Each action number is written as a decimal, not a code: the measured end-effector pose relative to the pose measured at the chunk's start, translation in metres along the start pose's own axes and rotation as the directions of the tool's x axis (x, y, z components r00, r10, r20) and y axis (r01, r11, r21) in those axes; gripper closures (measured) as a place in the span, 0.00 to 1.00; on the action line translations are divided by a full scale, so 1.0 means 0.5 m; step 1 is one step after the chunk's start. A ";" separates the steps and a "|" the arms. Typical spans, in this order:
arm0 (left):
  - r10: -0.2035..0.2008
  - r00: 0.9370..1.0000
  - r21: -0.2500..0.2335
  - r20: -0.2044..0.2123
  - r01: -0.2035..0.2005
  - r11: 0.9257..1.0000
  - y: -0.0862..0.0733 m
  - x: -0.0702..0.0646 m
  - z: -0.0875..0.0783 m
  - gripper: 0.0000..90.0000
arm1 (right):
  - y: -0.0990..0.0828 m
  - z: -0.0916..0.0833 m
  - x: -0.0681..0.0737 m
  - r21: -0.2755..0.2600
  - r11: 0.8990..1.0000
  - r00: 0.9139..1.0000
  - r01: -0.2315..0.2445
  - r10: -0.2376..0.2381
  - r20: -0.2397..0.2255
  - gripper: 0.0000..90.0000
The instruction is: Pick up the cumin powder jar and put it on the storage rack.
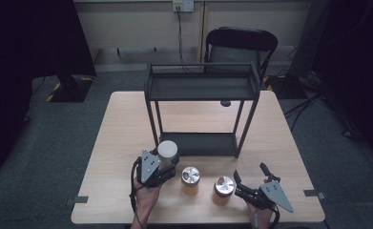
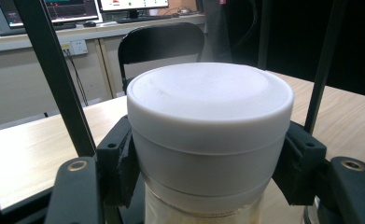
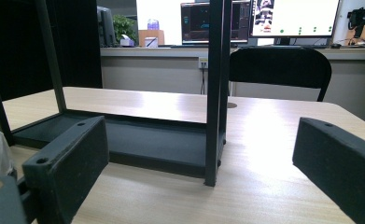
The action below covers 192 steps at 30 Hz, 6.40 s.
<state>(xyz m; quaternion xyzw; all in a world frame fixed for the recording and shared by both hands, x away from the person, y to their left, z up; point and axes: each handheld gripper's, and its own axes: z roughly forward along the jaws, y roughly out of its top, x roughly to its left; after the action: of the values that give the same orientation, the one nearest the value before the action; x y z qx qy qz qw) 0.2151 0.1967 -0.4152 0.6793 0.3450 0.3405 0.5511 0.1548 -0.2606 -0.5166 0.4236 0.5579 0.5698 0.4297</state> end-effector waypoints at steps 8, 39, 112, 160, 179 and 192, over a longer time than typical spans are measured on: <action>0.019 1.000 0.014 0.001 -0.019 1.000 0.013 0.011 0.010 0.38 | 0.000 0.000 0.000 0.000 1.000 1.000 0.001 -0.001 -0.002 0.03; 0.022 1.000 0.079 0.010 -0.023 0.997 0.051 0.013 0.075 0.38 | 0.000 -0.001 0.000 -0.001 1.000 1.000 0.000 0.000 -0.002 0.03; -0.044 0.997 0.142 -0.062 0.053 0.988 0.060 0.019 0.212 0.38 | -0.001 -0.002 -0.004 -0.002 1.000 1.000 0.000 0.000 -0.014 0.03; -0.035 0.995 0.150 -0.089 0.048 0.988 0.053 0.008 0.238 0.19 | -0.002 -0.003 -0.004 -0.006 1.000 1.000 0.000 0.000 -0.014 0.03; -0.008 0.997 0.117 -0.077 0.017 0.993 0.073 0.007 0.237 0.16 | -0.002 -0.003 -0.004 -0.005 1.000 1.000 -0.001 0.001 -0.016 0.03; -0.026 0.998 0.086 -0.048 0.030 0.996 0.076 0.018 0.224 0.10 | -0.002 -0.003 -0.004 -0.004 1.000 1.000 -0.001 0.001 -0.015 0.03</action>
<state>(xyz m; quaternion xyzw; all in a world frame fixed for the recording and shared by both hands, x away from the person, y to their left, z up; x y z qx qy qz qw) 0.3178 0.1407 -0.3951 0.6894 0.3819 0.3333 0.5175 0.1541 -0.2628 -0.5174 0.4186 0.5597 0.5744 0.4262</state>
